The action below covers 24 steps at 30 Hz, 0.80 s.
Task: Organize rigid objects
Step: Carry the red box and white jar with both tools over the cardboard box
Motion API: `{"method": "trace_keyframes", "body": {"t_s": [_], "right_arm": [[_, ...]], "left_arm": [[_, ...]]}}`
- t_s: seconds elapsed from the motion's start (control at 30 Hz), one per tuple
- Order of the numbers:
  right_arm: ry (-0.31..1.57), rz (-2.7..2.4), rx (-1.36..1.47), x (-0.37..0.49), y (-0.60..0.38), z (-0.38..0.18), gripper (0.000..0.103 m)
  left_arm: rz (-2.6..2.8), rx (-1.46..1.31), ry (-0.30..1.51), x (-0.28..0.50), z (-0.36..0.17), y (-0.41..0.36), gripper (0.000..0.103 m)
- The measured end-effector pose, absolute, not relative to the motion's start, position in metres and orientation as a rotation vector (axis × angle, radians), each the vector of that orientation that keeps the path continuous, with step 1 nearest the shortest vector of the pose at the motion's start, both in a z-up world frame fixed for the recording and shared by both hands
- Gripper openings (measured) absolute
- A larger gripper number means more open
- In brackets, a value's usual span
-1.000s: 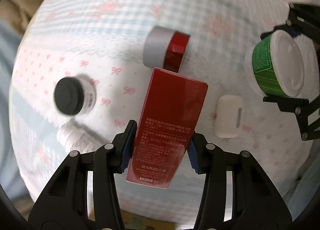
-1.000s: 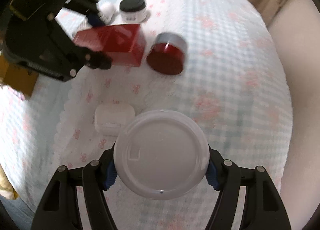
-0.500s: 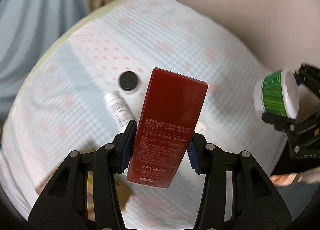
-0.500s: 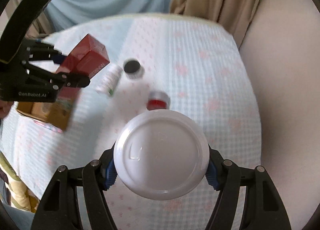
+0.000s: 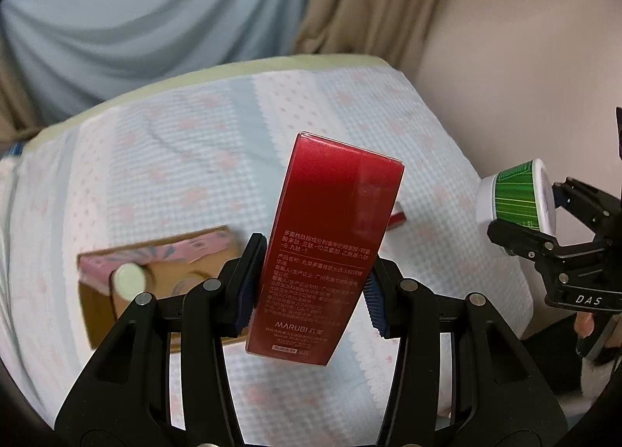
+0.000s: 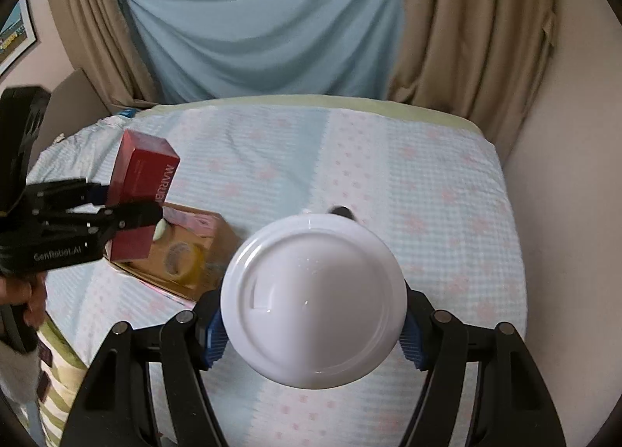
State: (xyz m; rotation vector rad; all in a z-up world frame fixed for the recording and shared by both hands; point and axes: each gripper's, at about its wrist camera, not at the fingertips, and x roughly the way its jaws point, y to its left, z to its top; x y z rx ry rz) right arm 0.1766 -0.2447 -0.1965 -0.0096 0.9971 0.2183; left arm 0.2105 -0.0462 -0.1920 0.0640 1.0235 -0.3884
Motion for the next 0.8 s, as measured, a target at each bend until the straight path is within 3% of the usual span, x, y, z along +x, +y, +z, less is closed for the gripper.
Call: {"method": "trace_keyframes", "body": {"t_s": [0.43, 0.8], "right_arm": [[1.043, 0.255, 0.062, 0.207, -0.096, -0.202, 0.066], [1.139, 0.200, 0.128, 0.239, 0.006, -0.261, 0.066]], "left_arm": [[-0.302, -0.058, 1.024, 0.216, -0.188, 0.138, 0.043], [-0.314, -0.054, 1.121, 0.254, -0.260, 0.237, 0.043]]}}
